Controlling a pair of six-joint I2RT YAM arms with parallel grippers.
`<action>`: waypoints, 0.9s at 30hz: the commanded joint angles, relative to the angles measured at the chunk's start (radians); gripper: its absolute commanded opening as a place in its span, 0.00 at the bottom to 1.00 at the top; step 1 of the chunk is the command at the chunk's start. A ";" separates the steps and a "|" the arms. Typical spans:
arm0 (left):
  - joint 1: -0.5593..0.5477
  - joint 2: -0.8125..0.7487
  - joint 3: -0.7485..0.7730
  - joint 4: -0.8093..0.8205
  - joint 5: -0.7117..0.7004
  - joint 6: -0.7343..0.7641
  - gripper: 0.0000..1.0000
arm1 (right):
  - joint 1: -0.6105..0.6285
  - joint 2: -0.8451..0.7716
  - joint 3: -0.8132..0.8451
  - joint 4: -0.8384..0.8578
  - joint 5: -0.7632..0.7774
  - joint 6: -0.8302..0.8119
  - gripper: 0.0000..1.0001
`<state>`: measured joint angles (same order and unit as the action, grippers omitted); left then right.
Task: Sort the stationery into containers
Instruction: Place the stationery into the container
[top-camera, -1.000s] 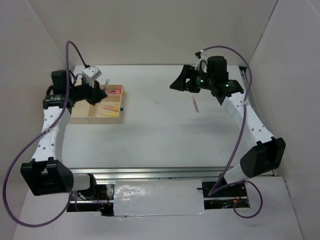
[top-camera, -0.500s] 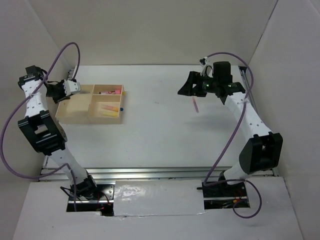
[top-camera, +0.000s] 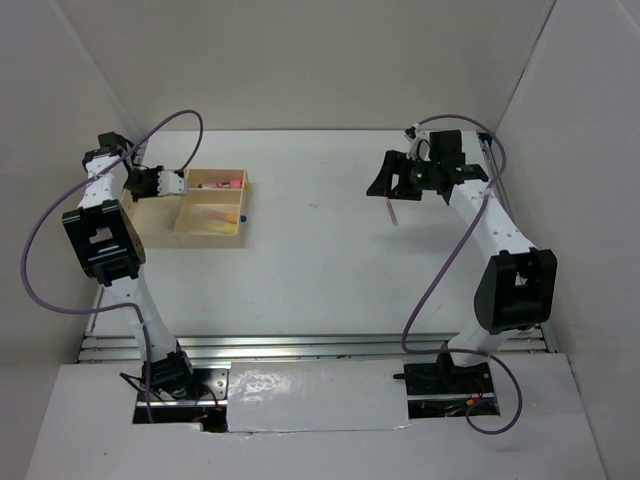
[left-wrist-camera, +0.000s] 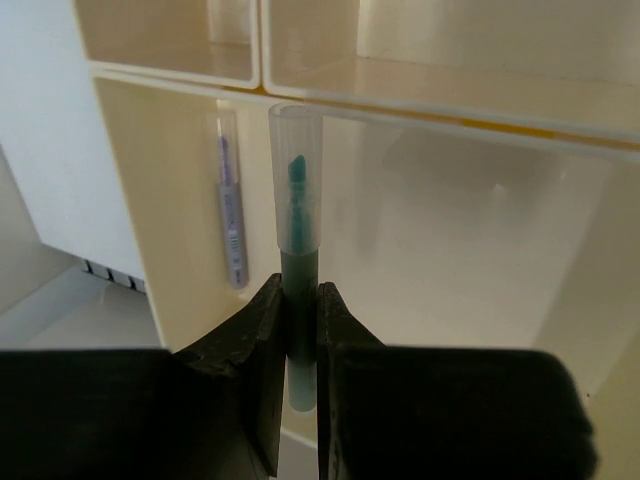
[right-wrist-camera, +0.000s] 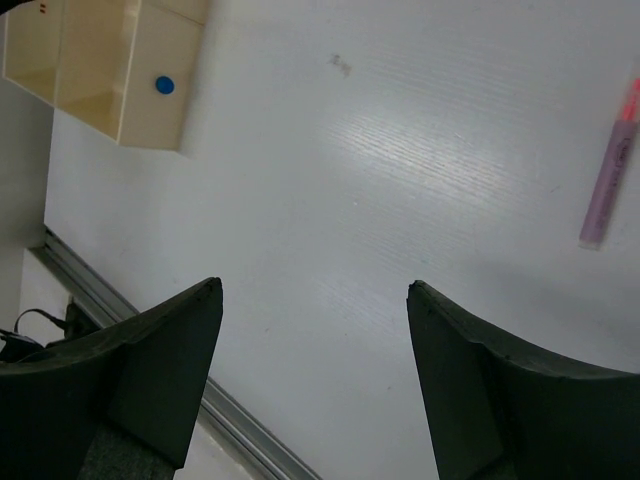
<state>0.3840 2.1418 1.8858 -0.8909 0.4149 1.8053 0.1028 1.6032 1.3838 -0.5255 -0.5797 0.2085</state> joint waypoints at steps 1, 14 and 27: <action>-0.013 0.050 0.053 0.030 -0.024 0.009 0.13 | -0.020 0.029 0.027 -0.002 0.032 -0.029 0.81; -0.030 0.135 0.045 0.116 -0.084 -0.032 0.24 | -0.080 0.159 0.098 -0.057 0.057 -0.050 0.81; 0.026 0.121 0.030 0.112 -0.042 0.006 0.20 | -0.095 0.173 0.080 -0.059 0.044 -0.047 0.81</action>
<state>0.3946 2.2765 1.9244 -0.7692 0.3416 1.7805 0.0105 1.7847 1.4345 -0.5804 -0.5343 0.1768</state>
